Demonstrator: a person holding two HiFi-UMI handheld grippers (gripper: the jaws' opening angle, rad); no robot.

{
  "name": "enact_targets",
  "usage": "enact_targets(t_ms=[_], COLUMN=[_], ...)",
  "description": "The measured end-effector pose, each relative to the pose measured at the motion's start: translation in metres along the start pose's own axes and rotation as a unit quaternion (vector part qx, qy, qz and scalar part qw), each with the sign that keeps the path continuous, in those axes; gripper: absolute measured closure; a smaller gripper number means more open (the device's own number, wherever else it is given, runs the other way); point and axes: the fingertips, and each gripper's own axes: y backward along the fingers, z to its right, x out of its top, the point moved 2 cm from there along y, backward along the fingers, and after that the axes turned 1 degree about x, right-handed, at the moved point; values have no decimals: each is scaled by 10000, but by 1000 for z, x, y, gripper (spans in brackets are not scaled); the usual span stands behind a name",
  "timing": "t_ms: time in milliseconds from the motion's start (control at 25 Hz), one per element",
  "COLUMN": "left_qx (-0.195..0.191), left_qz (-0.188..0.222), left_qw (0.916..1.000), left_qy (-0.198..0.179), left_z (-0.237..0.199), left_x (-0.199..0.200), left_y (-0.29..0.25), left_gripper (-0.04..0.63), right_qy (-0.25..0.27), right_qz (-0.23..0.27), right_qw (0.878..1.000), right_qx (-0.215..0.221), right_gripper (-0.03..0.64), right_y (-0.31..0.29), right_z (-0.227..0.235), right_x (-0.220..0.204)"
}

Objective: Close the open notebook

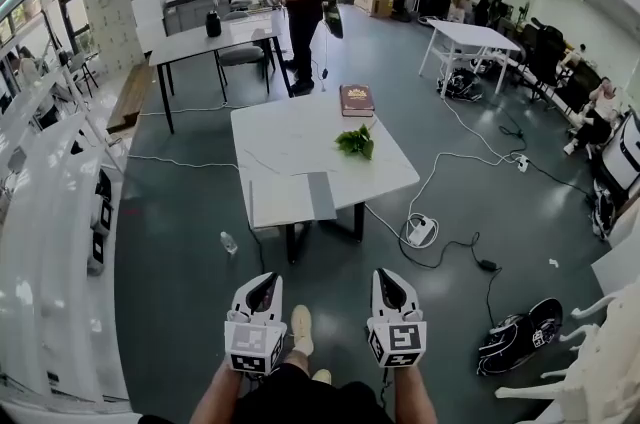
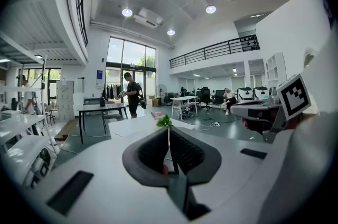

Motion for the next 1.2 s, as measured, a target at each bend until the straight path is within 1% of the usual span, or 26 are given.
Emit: enact_targets(t_ms=[320, 560, 840, 1200], left_qx=[-72, -119, -192, -346], left_qz=[13, -146, -294, -389], left_qw=[10000, 9998, 9993, 9982], left_qy=[6, 43, 161, 294], left_z=[-37, -64, -95, -128], left_x=[22, 34, 35, 32], left_y=[-90, -149, -206, -258], left_gripper=[568, 568, 568, 568], right_qy=[-22, -66, -63, -8], right_qz=[-45, -141, -348, -558], right_qw=[10000, 9998, 9993, 9983], right_qx=[-52, -103, -123, -178], right_gripper=[600, 600, 600, 600], right_y=[-92, -155, -214, -275], right_z=[31, 51, 60, 63], right_x=[9, 16, 15, 13])
